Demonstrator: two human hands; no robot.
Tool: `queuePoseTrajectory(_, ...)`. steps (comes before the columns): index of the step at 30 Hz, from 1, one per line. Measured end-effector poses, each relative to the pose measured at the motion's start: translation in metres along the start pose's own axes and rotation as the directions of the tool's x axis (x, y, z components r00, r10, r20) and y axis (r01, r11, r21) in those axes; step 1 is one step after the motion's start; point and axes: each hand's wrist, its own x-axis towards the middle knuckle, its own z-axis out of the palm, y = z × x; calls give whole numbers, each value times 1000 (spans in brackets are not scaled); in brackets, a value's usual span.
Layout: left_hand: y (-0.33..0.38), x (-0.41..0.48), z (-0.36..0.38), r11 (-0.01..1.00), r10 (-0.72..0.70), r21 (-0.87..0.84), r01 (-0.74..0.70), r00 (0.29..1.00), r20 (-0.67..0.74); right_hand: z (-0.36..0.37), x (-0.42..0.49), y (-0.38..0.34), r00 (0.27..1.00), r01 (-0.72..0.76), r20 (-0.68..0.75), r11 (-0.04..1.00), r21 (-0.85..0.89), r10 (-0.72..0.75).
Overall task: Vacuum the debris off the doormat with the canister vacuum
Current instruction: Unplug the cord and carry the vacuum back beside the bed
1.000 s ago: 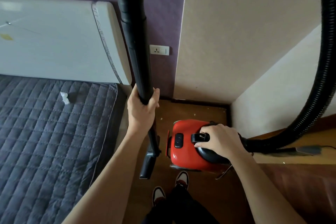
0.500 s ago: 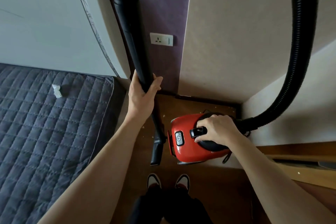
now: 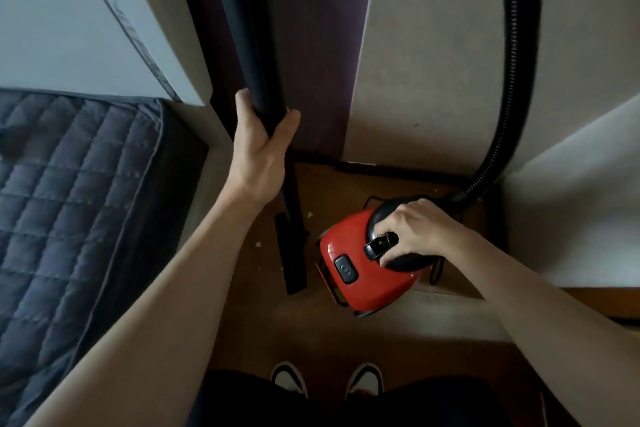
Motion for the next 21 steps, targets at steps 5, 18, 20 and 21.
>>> queuePoseTrajectory(5,-62,1,17,991,107,82,-103,993,-44,61,61,30,991,79,109,996,-43,-73)
queuePoseTrajectory(18,-160,-9,46,958,287,69,-279,929,-232,158,151,80,978,188,123,963,-191,-166)
queuePoseTrajectory(20,-165,-11,47,954,301,76,-292,924,-235,173,155,84,976,188,154,952,-243,-154)
queuePoseTrajectory(21,-165,-12,47,953,302,78,-292,924,-235,179,157,85,975,187,164,947,-261,-148)
